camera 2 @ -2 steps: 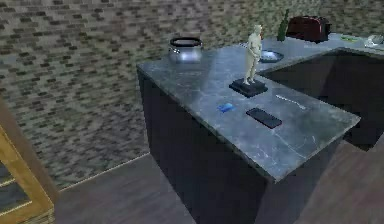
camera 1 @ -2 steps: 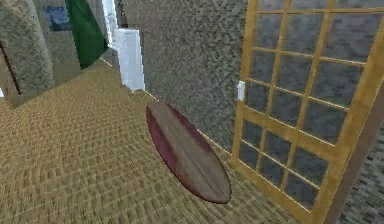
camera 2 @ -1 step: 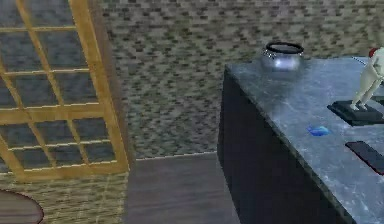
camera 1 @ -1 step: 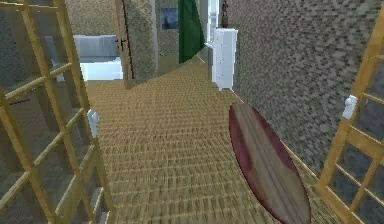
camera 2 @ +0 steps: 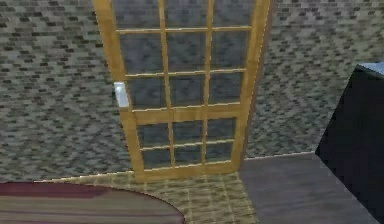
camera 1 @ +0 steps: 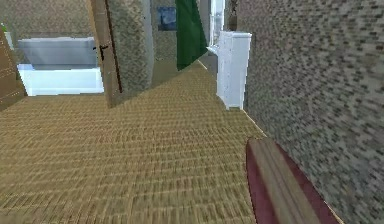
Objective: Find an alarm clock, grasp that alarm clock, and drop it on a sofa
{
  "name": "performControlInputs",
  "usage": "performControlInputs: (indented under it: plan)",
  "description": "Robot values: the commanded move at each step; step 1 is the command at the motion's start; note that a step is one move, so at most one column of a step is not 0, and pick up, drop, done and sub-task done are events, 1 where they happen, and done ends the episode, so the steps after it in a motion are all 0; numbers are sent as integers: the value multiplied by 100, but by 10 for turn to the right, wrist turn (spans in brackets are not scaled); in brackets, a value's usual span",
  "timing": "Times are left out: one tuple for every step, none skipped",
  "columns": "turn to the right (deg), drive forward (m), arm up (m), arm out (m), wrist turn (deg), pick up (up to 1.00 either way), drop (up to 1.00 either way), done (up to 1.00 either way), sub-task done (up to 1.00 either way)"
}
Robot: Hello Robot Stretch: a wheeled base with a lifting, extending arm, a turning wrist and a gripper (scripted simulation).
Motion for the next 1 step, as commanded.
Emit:
performControlInputs:
  plan:
    - [30,0,0,0,0,0,0,0,0]
